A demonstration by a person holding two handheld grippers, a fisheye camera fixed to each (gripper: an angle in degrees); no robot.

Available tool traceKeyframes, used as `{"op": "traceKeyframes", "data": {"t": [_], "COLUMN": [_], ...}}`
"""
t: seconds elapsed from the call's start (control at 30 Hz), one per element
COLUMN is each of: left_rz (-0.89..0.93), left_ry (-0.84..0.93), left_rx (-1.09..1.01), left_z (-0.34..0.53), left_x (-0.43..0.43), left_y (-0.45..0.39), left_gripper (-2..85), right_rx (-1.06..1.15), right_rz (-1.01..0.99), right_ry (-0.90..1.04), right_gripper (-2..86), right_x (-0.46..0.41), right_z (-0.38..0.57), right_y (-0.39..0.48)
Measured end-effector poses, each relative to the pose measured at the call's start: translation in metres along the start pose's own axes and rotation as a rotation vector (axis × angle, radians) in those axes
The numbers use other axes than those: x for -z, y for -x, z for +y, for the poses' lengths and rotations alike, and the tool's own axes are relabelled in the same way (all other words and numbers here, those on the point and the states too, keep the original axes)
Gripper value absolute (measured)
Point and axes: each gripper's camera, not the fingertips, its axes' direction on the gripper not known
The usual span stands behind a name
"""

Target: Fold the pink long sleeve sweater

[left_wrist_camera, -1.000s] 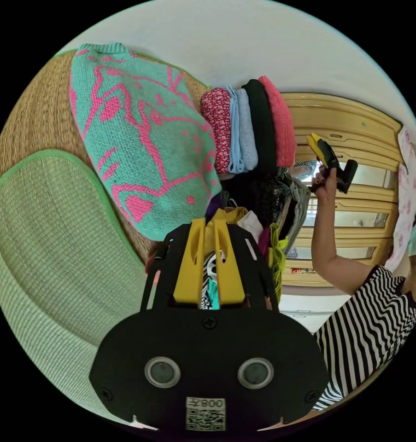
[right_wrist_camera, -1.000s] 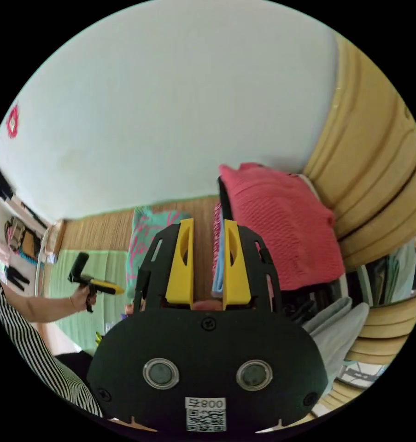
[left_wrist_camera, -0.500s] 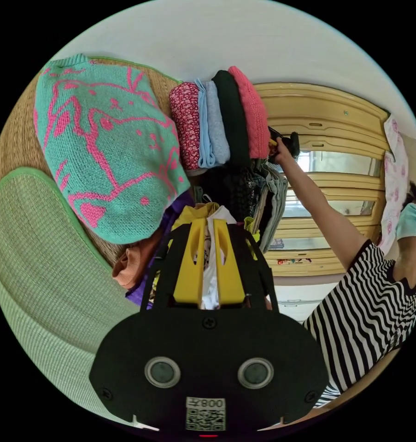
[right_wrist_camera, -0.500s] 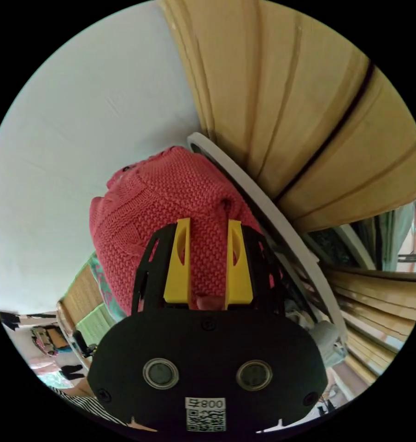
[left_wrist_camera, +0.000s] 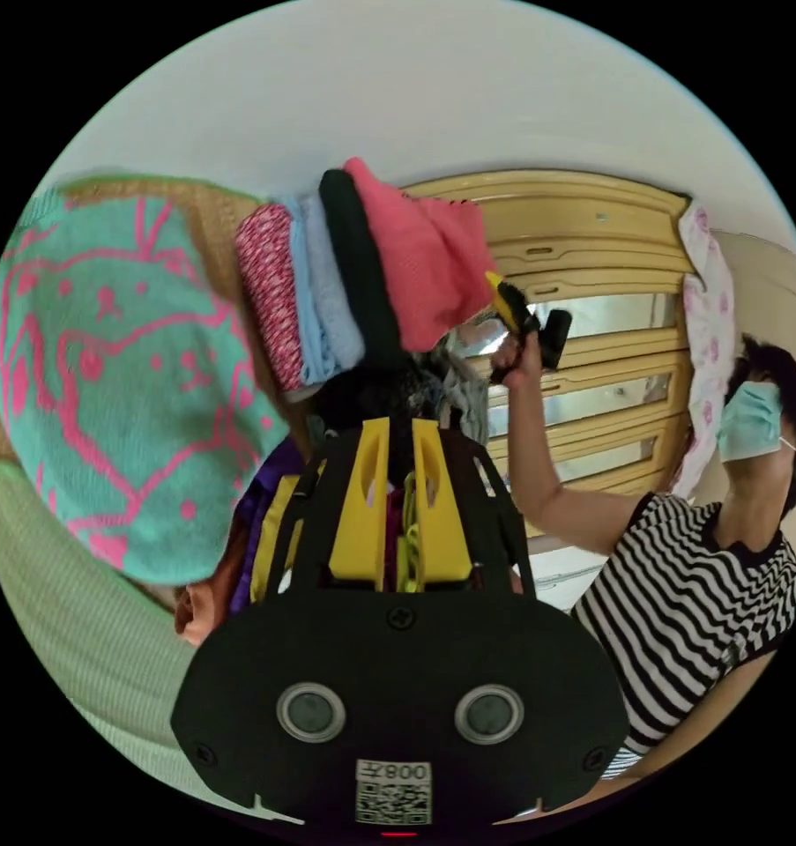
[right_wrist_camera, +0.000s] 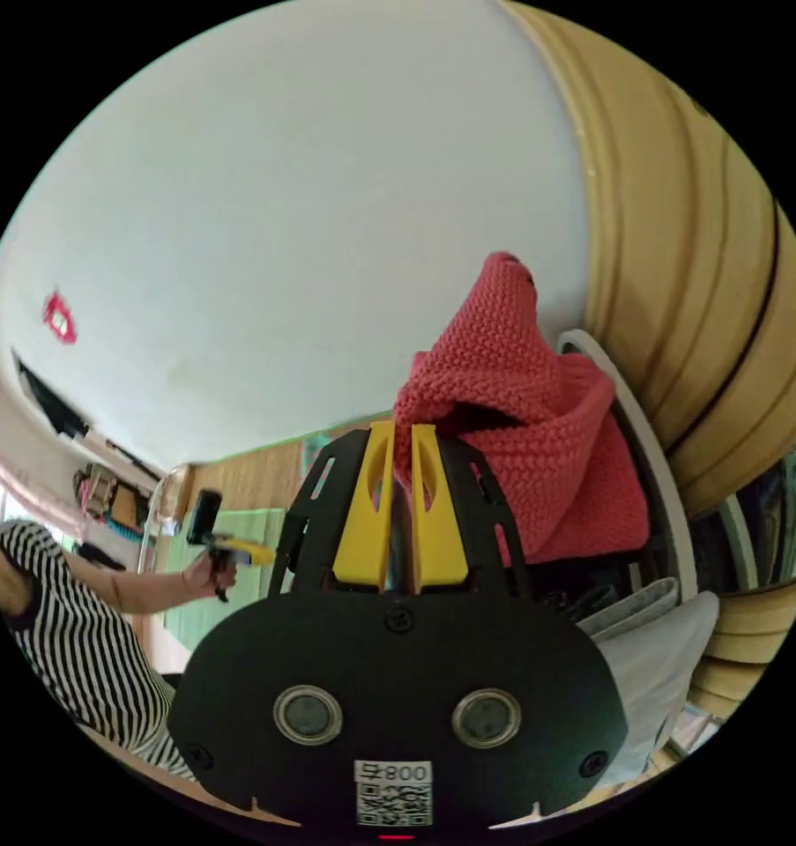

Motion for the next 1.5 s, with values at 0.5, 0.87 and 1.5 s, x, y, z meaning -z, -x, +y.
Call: {"op": "traceKeyframes", "data": {"t": [0.5,0.87,1.5], "left_rz": [-0.025,-0.182,-0.226], "left_ry": [-0.028,0.023,0.107], "left_rx": [0.118,0.058,-0.037], "left_z": [-0.144,-0.13,-0.141], "left_x": [-0.069,-0.106,-0.173], "left_y": [-0.017,-0.075,-0.271], "left_gripper": [8.8,6.9,6.8], "right_rx": [0.183,0.131,-0.041], "right_rz": [-0.051,-0.078,0.487], "right_ry": [0.263,0.024,0.325], "right_gripper": [3.5,4.8,7.5], "right_x": [-0.073,-0.006,-0.139], "right_z": [0.089,0.024,-0.133], "right_y": [0.089,0.057,0.018]}}
